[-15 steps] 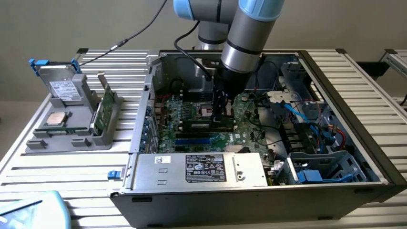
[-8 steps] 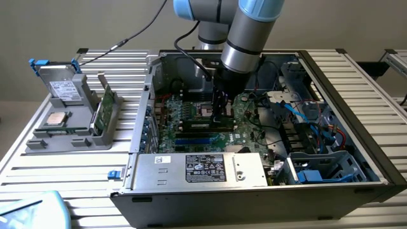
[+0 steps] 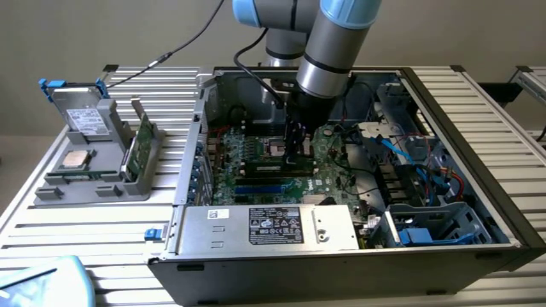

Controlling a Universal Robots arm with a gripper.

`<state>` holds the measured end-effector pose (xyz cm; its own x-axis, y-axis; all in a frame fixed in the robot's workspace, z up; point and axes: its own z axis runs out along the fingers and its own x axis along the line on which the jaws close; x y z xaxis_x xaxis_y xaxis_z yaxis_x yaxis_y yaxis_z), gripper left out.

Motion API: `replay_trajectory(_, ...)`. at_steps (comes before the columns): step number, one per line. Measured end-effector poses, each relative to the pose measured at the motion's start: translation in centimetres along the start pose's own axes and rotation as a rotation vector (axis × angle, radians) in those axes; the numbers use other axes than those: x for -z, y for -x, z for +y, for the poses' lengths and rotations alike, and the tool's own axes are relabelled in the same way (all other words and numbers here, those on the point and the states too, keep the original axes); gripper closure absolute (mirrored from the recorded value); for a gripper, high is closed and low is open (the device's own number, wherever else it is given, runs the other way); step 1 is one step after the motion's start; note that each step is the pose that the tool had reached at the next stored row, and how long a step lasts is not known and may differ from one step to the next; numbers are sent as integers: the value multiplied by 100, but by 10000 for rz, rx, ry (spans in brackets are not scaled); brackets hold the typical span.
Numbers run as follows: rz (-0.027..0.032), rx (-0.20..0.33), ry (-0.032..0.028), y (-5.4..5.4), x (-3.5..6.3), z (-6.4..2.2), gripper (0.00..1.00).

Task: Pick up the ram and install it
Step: 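Insert the ram into the slot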

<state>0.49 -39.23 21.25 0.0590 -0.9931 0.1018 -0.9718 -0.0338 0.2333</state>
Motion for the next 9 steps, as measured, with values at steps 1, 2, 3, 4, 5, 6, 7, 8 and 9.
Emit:
replay_trajectory(1,0,1,-3,0,0,-1,86)
replay_trajectory(2,-3,1,-4,0,-1,-1,86)
replay_trajectory(3,-2,2,-2,0,-1,-1,84)
replay_trajectory(4,-2,1,-1,0,-1,-1,78)
replay_trajectory(5,-1,1,0,0,0,0,72)
replay_trajectory(6,-1,1,0,0,0,0,66)
replay_trajectory(7,-1,0,0,0,0,0,66)
replay_trajectory(8,0,0,0,0,0,0,61)
replay_trajectory(9,1,0,1,0,1,0,55)
